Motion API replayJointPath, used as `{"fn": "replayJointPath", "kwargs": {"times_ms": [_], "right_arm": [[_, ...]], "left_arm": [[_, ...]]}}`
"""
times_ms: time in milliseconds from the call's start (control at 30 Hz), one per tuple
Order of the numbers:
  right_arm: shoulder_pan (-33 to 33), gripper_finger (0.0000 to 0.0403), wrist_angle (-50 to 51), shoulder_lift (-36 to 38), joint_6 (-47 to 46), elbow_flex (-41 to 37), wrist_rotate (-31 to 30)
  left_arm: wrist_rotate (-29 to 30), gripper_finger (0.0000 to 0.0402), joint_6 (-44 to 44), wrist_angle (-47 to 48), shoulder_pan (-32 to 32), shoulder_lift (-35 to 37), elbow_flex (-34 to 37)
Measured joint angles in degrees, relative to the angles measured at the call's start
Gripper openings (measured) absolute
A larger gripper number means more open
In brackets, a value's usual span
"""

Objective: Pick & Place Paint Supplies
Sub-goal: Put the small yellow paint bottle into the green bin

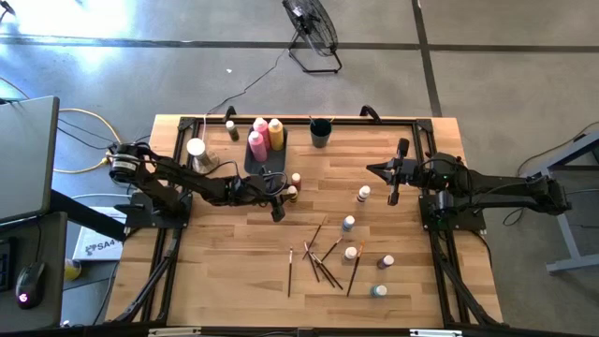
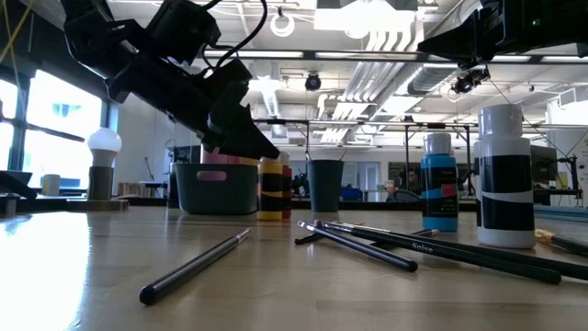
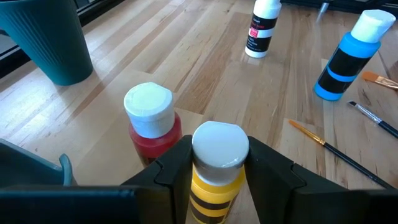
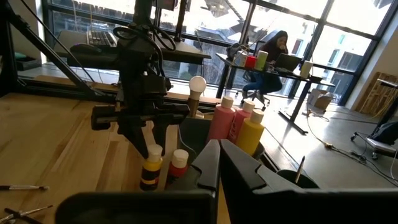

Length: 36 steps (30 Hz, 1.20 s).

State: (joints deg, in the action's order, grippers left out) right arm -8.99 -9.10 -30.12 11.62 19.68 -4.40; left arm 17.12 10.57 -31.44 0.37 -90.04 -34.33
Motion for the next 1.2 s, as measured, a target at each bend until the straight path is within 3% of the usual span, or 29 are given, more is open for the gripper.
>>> {"fn": "replayJointPath", "kwargs": {"times_ms": [400,800,1000,1200], "right_arm": [[0.0,0.0004,0.8,0.0,-1.2,0.0,0.0],[0.0,0.0004,1.3,0.0,-1.5,0.0,0.1],[0.0,0.0004,1.2,0.0,-1.5,0.0,0.0],[0.0,0.0004,1.1,0.0,-1.5,0.0,-0.1]], "left_arm": [[-0.1,0.0126,0.4,8.5,0.0,5.6,0.1],[0.7,0.0126,0.4,19.3,0.0,23.4,0.1],[6.7,0.0126,-0.3,21.5,0.0,31.7,0.0],[19.4,0.0126,-4.2,20.5,0.1,33.8,0.0]]}}
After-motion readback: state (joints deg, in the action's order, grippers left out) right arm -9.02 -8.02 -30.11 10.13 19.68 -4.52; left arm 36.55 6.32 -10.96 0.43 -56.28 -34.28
